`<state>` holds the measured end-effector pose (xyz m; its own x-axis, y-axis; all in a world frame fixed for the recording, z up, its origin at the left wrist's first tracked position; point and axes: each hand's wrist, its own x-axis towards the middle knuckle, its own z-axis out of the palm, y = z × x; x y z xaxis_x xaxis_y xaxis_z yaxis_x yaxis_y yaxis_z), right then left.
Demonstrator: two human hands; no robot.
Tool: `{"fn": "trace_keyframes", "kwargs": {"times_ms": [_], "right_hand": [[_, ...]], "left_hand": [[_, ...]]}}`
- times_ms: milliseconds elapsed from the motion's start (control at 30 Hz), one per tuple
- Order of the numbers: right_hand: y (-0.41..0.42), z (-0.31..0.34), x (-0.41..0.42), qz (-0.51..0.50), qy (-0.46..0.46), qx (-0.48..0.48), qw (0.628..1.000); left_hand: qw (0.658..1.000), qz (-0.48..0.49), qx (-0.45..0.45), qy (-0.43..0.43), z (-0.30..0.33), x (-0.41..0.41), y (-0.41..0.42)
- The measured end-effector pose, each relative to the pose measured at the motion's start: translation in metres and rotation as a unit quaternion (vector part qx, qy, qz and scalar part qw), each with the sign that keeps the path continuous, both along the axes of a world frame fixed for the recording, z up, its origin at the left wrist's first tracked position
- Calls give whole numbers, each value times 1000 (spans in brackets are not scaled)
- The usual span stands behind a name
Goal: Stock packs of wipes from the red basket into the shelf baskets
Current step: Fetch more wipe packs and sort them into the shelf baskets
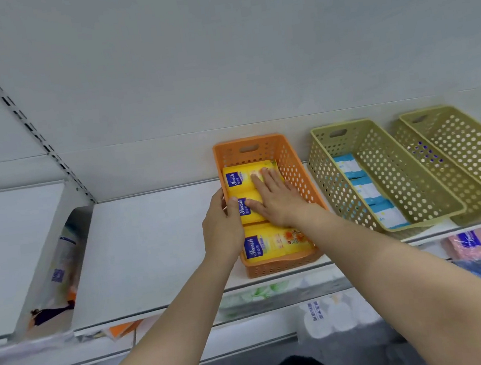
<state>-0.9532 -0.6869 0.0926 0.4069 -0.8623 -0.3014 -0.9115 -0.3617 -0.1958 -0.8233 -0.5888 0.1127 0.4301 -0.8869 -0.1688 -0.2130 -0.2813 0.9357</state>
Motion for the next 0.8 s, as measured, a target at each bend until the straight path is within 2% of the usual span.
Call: {"fn": "trace_keyframes", "kwargs": {"times_ms": [233, 467, 633, 700, 800], "right_hand": [[1, 1, 0, 19, 40, -38, 998], [-4, 9, 2, 9, 9, -15, 1000], [-12, 45, -3, 26, -39, 0, 999], [-11, 69, -12, 44, -58, -15, 997], [-1, 109, -24, 86, -112, -45, 989]], "left_hand": [[1000, -5, -4, -10, 2, 1, 1], [1000, -5, 6, -16, 8, 0, 4], [996, -11, 38, -84, 29, -1, 11], [993, 8, 23, -116, 43, 0, 24], [976, 45, -24, -212, 65, 11, 58]]}}
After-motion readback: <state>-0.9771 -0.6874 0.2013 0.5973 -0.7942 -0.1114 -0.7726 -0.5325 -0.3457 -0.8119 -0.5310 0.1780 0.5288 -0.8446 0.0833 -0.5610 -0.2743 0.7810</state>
